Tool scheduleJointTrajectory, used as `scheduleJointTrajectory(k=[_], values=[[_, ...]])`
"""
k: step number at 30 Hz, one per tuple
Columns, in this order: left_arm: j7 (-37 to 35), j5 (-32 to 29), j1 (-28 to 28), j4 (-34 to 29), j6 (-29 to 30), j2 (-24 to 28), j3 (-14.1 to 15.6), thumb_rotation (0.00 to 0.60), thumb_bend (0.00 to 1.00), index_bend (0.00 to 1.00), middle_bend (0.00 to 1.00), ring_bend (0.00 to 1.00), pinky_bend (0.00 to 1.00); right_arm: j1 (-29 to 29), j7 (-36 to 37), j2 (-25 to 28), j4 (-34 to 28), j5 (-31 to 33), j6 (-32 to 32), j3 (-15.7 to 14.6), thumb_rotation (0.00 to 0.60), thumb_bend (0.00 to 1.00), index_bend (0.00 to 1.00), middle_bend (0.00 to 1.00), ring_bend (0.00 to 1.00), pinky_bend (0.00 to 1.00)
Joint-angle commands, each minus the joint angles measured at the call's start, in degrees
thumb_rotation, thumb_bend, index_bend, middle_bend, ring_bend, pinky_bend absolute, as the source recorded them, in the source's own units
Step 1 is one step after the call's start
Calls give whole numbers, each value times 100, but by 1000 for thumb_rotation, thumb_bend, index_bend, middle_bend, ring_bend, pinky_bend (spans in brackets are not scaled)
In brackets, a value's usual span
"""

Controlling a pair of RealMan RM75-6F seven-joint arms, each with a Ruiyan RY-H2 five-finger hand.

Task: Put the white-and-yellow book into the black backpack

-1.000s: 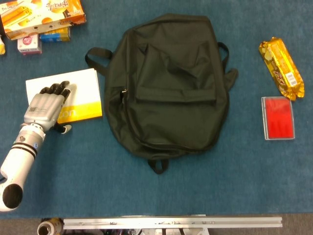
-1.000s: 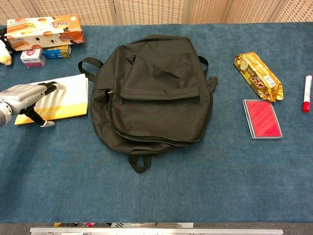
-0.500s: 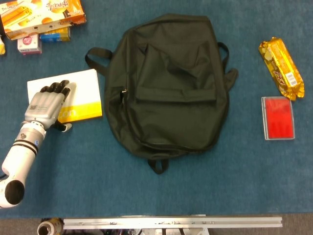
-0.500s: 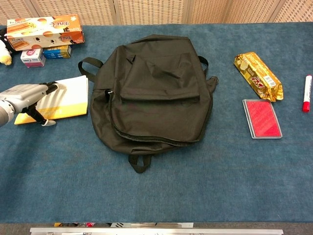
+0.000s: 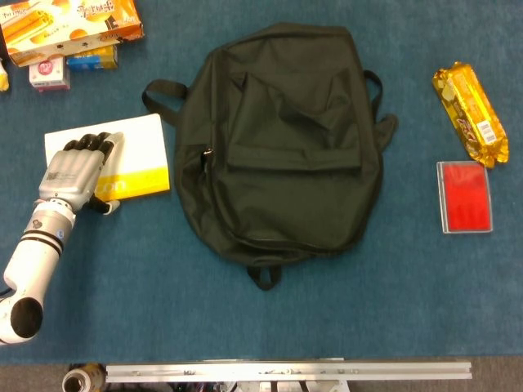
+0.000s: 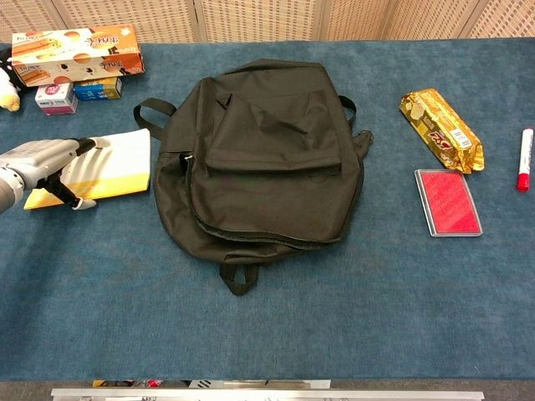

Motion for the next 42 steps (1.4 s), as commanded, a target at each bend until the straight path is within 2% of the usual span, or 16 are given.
scheduleJointTrajectory(k=[1,8,15,24,32,42], values=[[-180,71,38,59,72,-42,-44,600,294,82,128,94,114,-8,8,0,8,7,12,5,600,167,298,282,197,292],[-487,191,142,175,307,-91,-142,600,350,137,188,146,122,-20,29,8,18,12,8,-1,600,166,298,282,197,292],[-756,323,225,426,596,-273,-299,600,358,211,253,206,188,-13,48,15,-3,15,-4,7,600,167,298,282,197,292],[-365,509,229,990,1262,-777,-428,600,357,310,323,277,286,-42,103,36,23,52,-7,0,600,166,298,282,197,291],[98,1043,215,1725,1867,-1213,-355,600,358,424,417,351,356,-77,160,49,44,90,20,12,600,166,298,282,197,291],[585,1239,226,2045,1946,-1429,-311,600,386,486,457,382,379,-72,193,50,57,112,-6,28,600,171,298,282,197,291]])
